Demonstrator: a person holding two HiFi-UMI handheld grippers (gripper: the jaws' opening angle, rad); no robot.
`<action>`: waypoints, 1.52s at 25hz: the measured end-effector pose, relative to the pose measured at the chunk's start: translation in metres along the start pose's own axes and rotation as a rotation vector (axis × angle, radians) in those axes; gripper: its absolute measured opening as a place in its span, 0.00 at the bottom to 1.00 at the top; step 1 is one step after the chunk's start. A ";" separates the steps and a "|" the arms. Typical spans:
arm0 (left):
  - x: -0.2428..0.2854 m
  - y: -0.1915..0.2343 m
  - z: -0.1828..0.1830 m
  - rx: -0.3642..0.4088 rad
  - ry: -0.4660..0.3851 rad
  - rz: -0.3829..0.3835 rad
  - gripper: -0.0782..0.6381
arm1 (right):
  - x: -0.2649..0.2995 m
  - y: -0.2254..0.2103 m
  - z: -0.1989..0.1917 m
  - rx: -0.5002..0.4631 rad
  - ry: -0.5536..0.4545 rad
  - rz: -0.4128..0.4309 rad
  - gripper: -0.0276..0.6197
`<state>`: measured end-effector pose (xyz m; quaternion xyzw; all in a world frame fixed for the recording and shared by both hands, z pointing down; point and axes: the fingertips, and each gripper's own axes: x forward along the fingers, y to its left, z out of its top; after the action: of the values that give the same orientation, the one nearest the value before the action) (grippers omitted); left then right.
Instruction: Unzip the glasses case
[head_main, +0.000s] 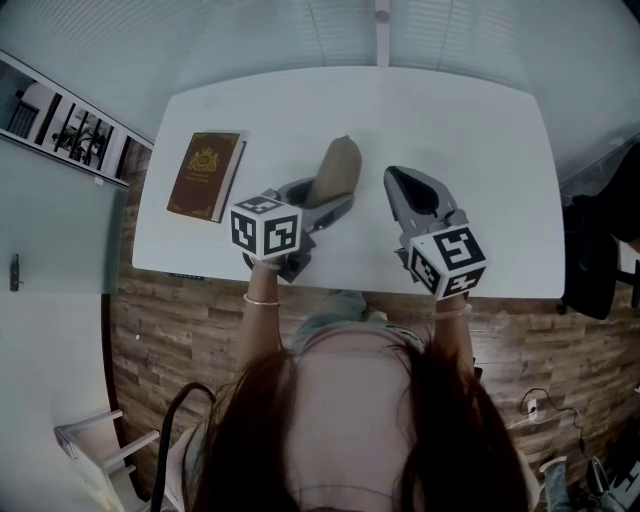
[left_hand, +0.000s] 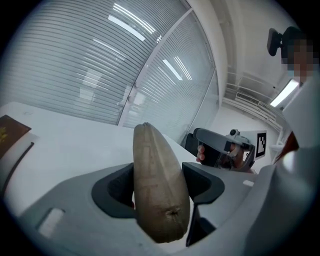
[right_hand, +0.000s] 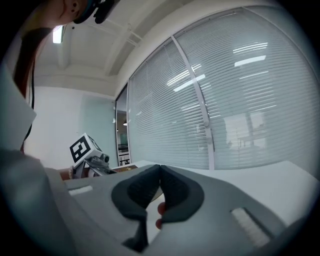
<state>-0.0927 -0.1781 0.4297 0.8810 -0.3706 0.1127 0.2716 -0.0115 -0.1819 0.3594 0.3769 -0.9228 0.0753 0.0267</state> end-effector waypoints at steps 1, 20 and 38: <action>-0.001 0.001 0.003 0.009 0.000 -0.008 0.52 | 0.003 0.000 0.001 -0.001 -0.001 0.006 0.05; -0.033 -0.013 0.032 0.249 0.029 -0.380 0.52 | 0.032 0.000 0.040 0.117 -0.063 0.124 0.05; -0.060 -0.037 0.055 0.293 0.006 -0.682 0.52 | 0.025 0.012 0.063 0.290 -0.101 0.395 0.16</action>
<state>-0.1078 -0.1523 0.3453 0.9831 -0.0347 0.0702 0.1657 -0.0371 -0.2007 0.2983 0.1922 -0.9583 0.1917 -0.0891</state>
